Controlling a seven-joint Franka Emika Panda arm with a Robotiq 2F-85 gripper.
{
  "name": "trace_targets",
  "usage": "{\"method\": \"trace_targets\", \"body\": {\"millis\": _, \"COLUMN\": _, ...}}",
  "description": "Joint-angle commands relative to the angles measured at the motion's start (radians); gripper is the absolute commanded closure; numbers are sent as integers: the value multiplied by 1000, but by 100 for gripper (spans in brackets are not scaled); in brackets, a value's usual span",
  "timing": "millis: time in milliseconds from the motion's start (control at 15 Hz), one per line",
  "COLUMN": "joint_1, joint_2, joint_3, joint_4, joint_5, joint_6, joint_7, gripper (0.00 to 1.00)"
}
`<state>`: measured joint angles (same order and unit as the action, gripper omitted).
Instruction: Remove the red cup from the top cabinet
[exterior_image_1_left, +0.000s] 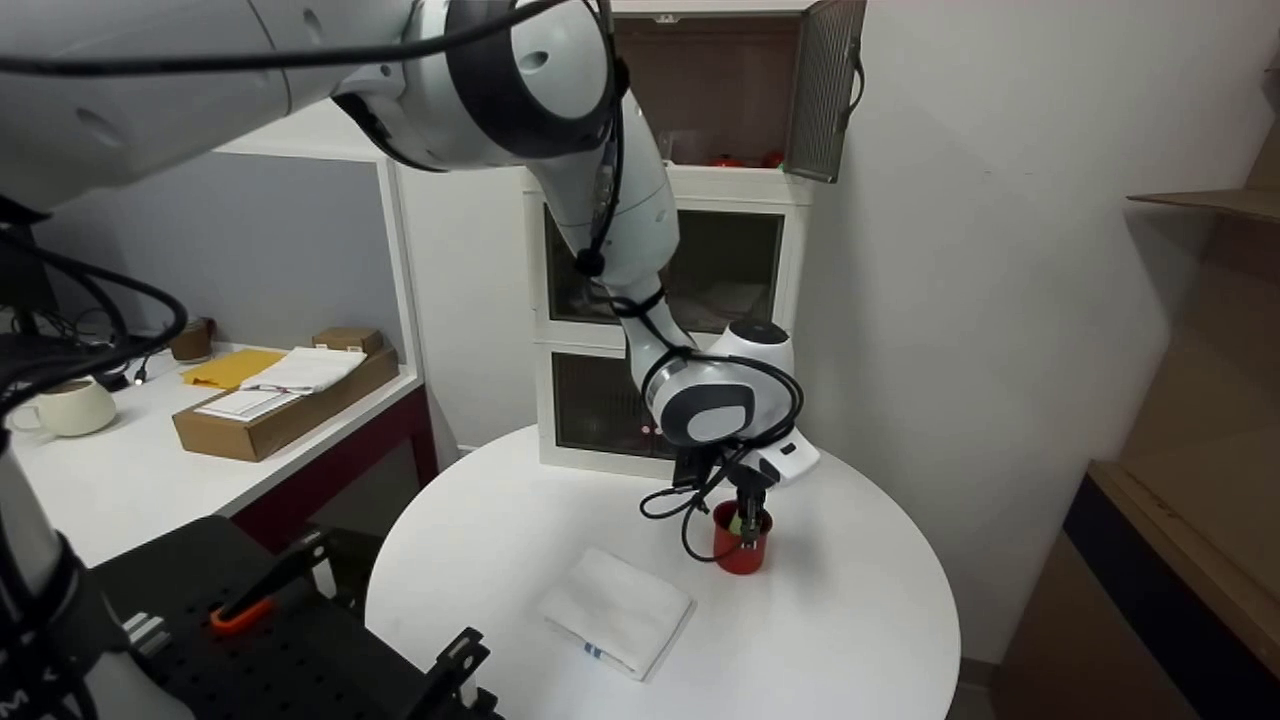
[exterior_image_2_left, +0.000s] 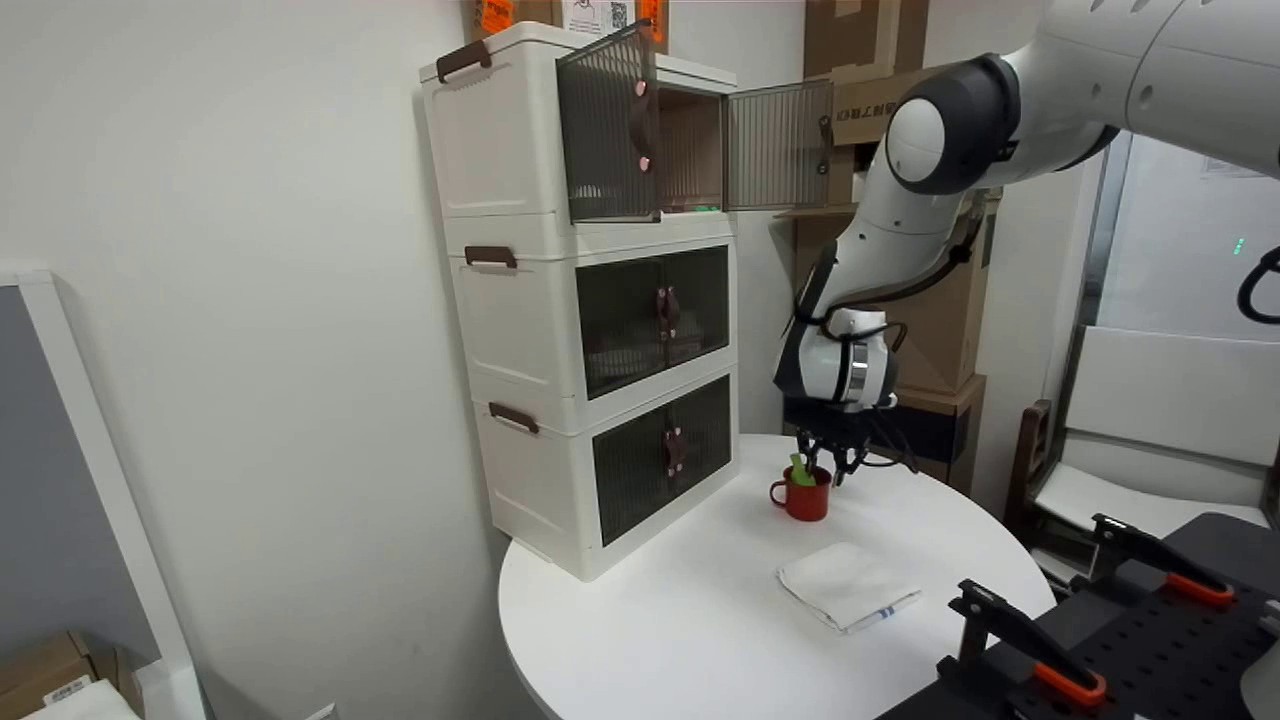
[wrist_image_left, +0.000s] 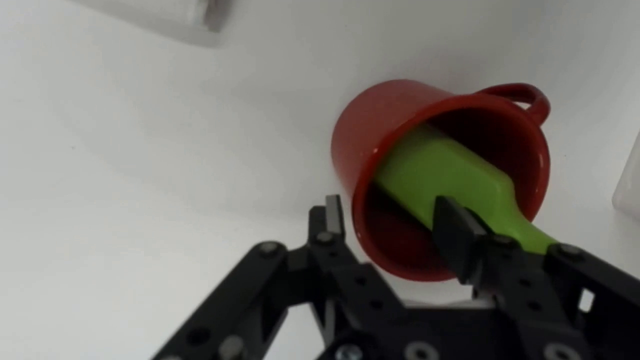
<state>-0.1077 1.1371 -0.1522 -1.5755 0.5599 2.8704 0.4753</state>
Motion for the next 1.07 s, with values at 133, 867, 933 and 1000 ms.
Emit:
{"method": "trace_targets", "body": {"millis": 133, "joint_1": -75, "joint_2": -174, "joint_3": 99, "joint_4": -39, "joint_5": -71, "joint_6": -121, "joint_7": -104, "gripper": 3}}
{"method": "trace_targets", "body": {"millis": 867, "joint_1": -113, "joint_2": -723, "joint_3": 187, "joint_4": -213, "joint_5": -98, "joint_6": -754, "joint_7": -422, "gripper": 0}}
{"method": "trace_targets", "body": {"millis": 933, "joint_1": -105, "joint_2": -753, "joint_3": 191, "joint_4": -211, "joint_5": -91, "joint_6": -827, "joint_7": -433, "gripper": 0}}
{"method": "trace_targets", "body": {"millis": 1000, "joint_1": -90, "joint_2": -785, "joint_3": 194, "joint_4": -214, "joint_5": -93, "joint_6": -899, "joint_7": -436, "gripper": 0}}
